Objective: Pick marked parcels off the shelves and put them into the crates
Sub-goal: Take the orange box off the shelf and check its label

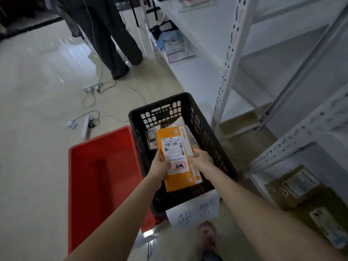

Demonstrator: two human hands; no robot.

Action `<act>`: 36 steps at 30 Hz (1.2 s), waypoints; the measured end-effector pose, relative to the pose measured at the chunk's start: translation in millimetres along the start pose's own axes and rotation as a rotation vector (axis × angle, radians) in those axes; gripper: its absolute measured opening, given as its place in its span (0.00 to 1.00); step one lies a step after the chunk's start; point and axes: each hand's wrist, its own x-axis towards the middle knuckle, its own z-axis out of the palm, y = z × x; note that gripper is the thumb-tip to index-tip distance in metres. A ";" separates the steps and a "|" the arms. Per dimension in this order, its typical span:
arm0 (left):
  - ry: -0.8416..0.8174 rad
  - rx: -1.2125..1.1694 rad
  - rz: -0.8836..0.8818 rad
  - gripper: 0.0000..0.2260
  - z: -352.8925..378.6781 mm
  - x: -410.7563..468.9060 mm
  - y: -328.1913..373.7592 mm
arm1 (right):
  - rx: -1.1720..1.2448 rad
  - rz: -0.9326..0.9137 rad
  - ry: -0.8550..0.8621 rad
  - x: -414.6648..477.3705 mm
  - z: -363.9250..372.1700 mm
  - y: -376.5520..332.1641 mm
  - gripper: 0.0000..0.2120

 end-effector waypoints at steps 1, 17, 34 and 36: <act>0.009 0.002 -0.027 0.31 1.5 13.1 -8.2 | -0.046 0.022 -0.008 13.9 5.9 5.7 0.15; 0.207 0.368 -0.351 0.25 -0.7 172.1 -101.4 | -0.270 0.177 -0.173 138.9 95.0 75.1 0.18; -0.175 1.494 0.041 0.54 14.1 186.7 -126.7 | -1.072 0.078 -0.079 184.1 58.1 115.5 0.50; -0.139 1.459 0.029 0.55 12.6 188.8 -125.0 | -1.042 0.037 -0.057 182.0 63.2 118.1 0.49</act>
